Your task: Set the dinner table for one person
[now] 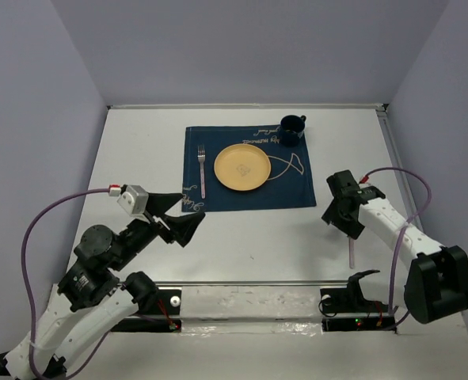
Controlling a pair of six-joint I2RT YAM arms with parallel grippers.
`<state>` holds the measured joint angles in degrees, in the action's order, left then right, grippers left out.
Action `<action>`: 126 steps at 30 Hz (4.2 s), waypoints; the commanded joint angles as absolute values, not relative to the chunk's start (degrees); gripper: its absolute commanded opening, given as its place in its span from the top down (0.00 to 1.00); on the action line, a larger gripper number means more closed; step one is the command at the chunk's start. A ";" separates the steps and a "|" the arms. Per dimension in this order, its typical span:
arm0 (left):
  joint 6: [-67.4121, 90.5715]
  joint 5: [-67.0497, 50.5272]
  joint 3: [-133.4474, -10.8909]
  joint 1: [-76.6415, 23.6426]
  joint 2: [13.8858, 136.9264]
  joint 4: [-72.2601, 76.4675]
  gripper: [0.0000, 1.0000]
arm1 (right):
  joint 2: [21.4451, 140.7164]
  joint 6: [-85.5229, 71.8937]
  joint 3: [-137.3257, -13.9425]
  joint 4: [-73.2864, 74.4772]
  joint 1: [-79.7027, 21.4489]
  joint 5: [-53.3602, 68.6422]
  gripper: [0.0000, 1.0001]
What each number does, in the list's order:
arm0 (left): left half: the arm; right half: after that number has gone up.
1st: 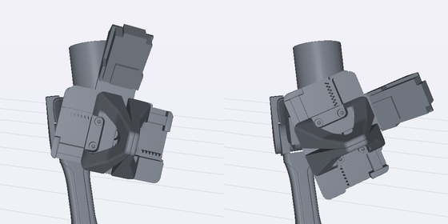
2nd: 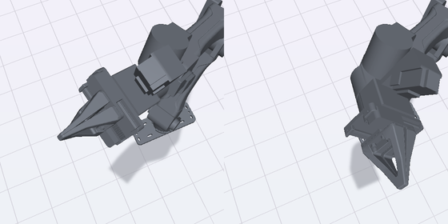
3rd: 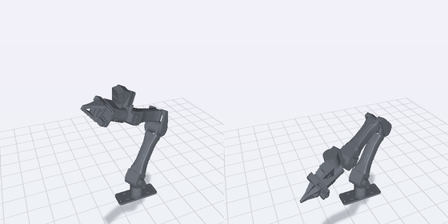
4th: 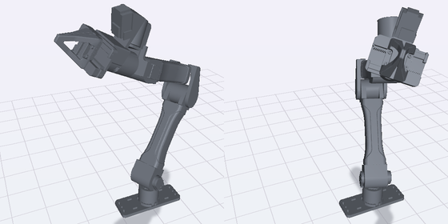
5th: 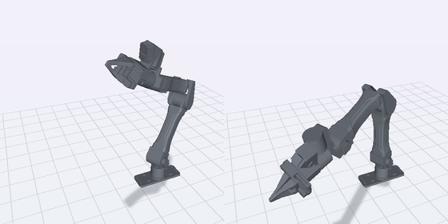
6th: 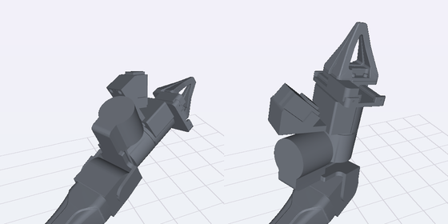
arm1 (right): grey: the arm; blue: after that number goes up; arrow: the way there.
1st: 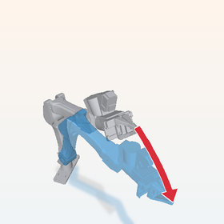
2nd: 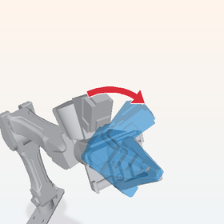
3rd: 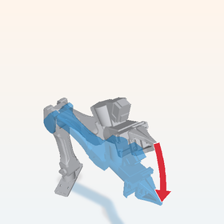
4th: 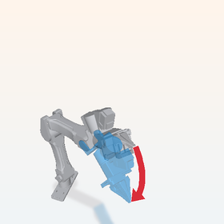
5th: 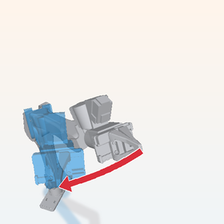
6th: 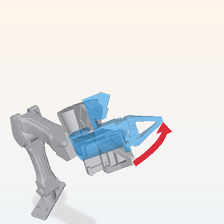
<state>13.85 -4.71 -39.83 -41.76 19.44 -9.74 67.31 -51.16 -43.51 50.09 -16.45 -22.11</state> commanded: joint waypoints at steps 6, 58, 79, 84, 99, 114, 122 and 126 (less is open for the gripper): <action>12.04 -1.50 -41.31 -48.69 13.01 -7.47 0.01 | 76.37 -49.57 -46.06 53.80 -5.72 -22.50 0.26; 11.51 11.77 -42.01 -33.14 30.32 -10.55 0.01 | 102.54 -14.24 -96.76 42.98 -20.47 -3.52 1.00; 11.51 9.14 -41.84 -25.49 35.42 -9.40 0.01 | 124.45 -13.01 -106.87 38.14 -21.62 0.71 1.00; 11.51 8.79 -41.75 -25.49 35.42 -9.32 0.01 | 125.68 -14.76 -106.35 38.06 -21.62 -2.01 1.00; 11.60 7.82 -41.75 -25.40 34.98 -9.05 0.01 | 129.29 -18.89 -107.93 37.79 -21.62 -6.94 0.69; 11.87 4.92 -41.84 -23.03 33.40 -8.09 0.01 | 110.88 -20.74 -95.21 29.72 -22.67 -0.53 0.53; 12.13 0.71 -41.66 -22.68 30.24 -6.16 0.01 | 81.25 -19.26 -74.11 22.15 -24.43 0.88 0.52; 12.83 -2.55 -42.88 -22.59 28.39 -4.83 0.01 | 63.06 -18.72 -65.67 21.80 -24.43 -3.15 0.36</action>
